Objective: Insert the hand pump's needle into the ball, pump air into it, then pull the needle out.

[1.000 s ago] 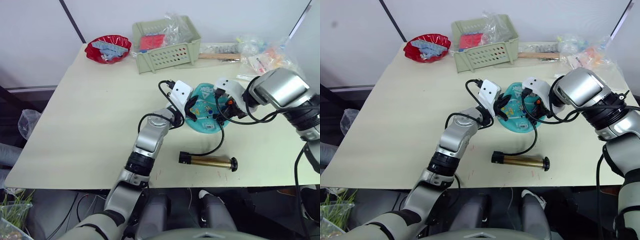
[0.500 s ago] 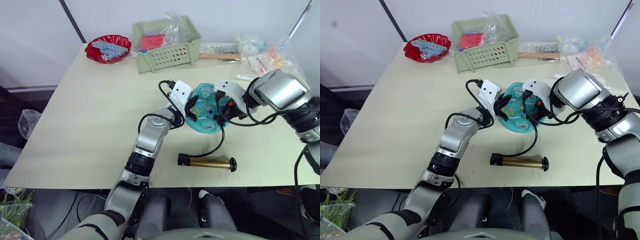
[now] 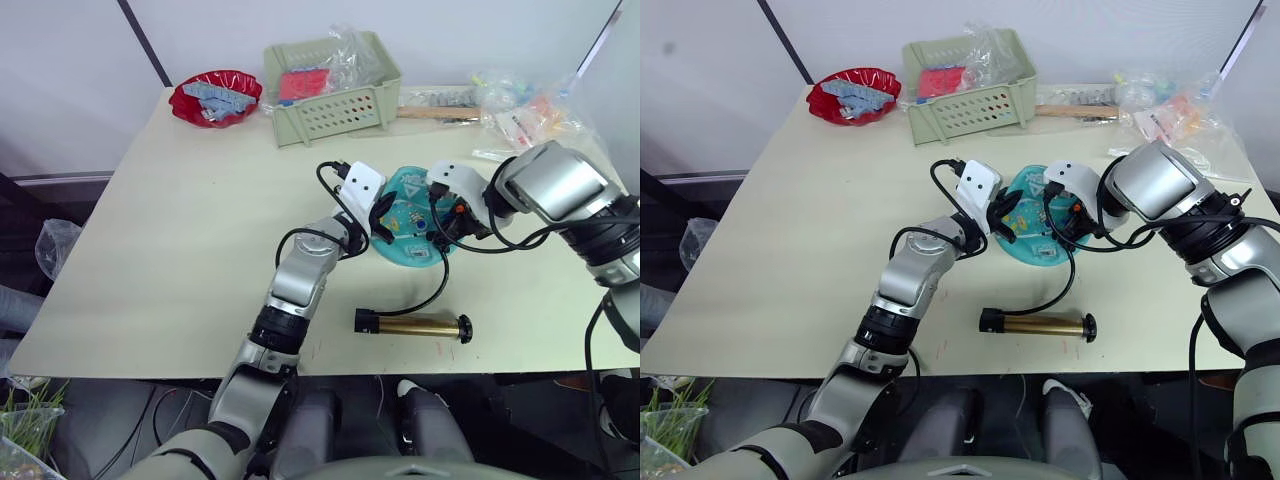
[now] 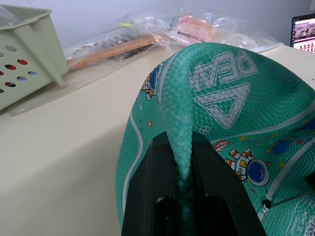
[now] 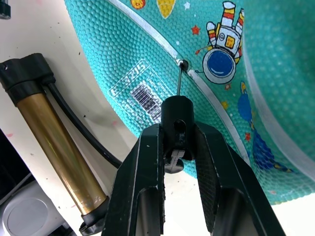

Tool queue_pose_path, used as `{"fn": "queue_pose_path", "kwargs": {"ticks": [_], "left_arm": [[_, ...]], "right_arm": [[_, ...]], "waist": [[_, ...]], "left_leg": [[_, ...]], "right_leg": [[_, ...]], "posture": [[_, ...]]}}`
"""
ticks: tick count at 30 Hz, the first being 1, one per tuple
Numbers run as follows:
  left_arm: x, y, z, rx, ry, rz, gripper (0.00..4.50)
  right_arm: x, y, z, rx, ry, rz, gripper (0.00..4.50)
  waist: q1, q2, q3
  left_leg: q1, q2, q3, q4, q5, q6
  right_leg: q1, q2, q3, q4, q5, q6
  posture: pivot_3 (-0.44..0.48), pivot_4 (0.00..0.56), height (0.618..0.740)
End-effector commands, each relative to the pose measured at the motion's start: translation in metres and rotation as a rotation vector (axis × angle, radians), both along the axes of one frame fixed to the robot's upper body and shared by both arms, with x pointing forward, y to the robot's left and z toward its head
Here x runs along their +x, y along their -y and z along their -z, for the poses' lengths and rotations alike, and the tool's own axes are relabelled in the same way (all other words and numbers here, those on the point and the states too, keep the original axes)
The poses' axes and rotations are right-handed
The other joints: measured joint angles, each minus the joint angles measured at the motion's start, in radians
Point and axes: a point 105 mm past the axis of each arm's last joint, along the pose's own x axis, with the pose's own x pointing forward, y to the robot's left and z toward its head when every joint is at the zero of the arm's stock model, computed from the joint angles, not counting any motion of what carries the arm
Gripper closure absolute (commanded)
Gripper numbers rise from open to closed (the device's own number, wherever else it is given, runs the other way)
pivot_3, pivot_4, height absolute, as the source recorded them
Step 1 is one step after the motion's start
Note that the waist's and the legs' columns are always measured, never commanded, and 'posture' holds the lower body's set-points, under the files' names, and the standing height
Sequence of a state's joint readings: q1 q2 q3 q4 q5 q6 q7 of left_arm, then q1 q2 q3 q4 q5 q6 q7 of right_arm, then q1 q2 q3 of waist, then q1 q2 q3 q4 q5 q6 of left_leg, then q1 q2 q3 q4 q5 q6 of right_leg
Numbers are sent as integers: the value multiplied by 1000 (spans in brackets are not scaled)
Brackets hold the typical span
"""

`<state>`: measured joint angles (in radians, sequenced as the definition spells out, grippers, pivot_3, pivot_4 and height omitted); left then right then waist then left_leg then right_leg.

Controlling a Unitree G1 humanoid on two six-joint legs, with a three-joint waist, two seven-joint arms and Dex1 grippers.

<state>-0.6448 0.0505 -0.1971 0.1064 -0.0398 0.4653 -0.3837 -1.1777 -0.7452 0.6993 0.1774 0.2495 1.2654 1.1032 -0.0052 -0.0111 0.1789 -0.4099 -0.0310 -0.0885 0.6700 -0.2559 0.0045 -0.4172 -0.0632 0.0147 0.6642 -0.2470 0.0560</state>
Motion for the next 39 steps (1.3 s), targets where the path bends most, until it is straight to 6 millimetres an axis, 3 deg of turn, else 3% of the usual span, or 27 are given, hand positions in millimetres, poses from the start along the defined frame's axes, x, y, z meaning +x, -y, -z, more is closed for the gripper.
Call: {"fn": "queue_pose_path", "kwargs": {"ticks": [1,39], "left_arm": [[-6,7,10,19,-31,31,4490],[-11,11,17,32,-44,47,4490]], "right_arm": [[3,1,-5,17,28,2,4150],[15,6,1,52,22,112,4150]], "waist": [[-1,0,0],[-6,0,-2]], "left_leg": [[0,0,0,0,0,0],[3,0,1,1,0,0]], "right_leg": [[0,0,0,0,0,0],[2,0,1,1,2,0]], "posture": [[0,150,740],[0,150,740]]}}
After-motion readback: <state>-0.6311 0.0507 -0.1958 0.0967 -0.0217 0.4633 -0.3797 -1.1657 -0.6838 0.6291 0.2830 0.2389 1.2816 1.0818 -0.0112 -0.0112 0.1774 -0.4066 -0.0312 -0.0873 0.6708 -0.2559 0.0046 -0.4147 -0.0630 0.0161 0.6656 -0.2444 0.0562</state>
